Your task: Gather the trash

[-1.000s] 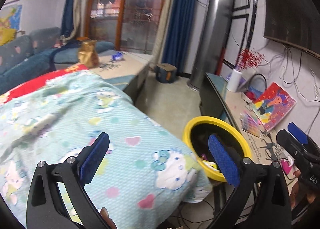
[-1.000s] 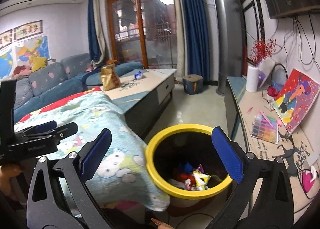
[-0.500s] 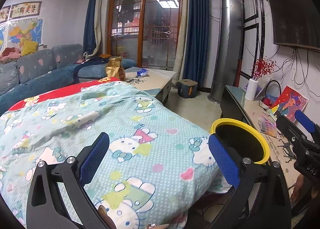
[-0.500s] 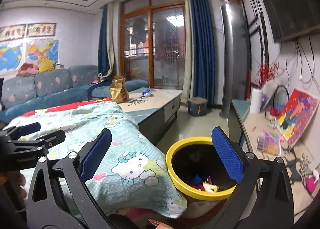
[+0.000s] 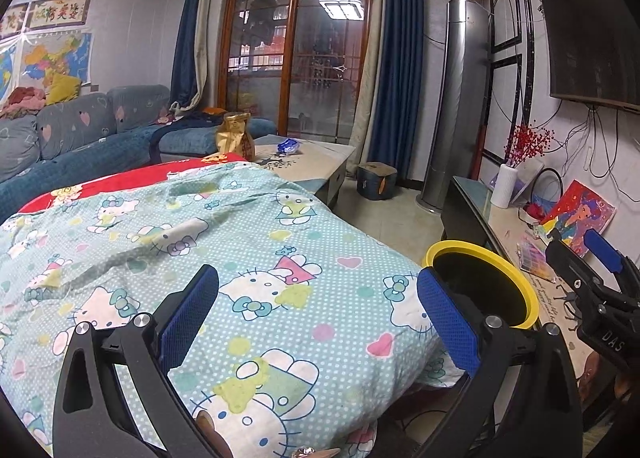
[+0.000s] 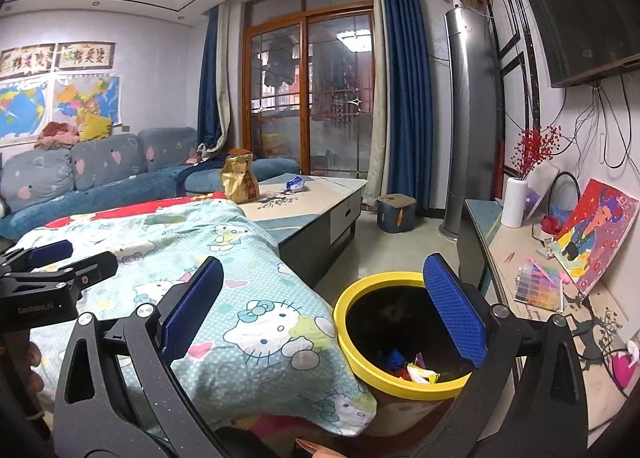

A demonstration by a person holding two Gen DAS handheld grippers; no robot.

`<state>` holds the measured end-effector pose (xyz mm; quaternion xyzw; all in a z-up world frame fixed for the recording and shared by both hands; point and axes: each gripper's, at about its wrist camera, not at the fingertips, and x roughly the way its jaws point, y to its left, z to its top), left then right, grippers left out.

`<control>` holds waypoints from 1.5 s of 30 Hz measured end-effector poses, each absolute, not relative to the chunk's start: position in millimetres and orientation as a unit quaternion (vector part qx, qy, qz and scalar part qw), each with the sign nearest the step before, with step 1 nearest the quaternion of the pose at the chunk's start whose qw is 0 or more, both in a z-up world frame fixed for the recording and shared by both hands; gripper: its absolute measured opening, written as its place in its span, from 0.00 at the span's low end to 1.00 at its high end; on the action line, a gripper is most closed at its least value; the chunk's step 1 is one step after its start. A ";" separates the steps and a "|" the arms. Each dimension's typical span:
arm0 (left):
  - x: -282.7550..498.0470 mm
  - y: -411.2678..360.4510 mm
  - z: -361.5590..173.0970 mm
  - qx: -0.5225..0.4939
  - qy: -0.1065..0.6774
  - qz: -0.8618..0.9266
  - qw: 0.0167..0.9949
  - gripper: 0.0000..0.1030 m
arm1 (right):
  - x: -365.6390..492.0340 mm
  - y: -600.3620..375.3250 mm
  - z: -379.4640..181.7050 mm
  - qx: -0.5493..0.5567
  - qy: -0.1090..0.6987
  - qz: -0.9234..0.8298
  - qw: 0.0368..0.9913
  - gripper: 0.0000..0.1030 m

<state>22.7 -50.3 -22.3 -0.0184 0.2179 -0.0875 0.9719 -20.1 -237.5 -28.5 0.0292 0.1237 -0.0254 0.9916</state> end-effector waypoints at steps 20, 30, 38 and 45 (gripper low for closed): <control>19.7 -52.7 -17.4 -0.020 0.211 -0.086 0.974 0.94 | -18.3 -235.5 -33.2 0.031 0.124 -0.025 0.991 0.90; 18.6 -52.9 -15.1 -0.020 0.207 -0.086 0.974 0.94 | -18.3 -235.6 -33.4 0.032 0.124 -0.025 0.992 0.90; 18.1 -53.0 -14.2 -0.019 0.205 -0.087 0.975 0.94 | -18.2 -235.5 -33.4 0.032 0.124 -0.025 0.991 0.90; 17.1 -54.1 -13.6 -0.018 0.206 -0.085 0.975 0.94 | -18.6 -235.7 -33.3 0.033 0.124 -0.026 0.991 0.90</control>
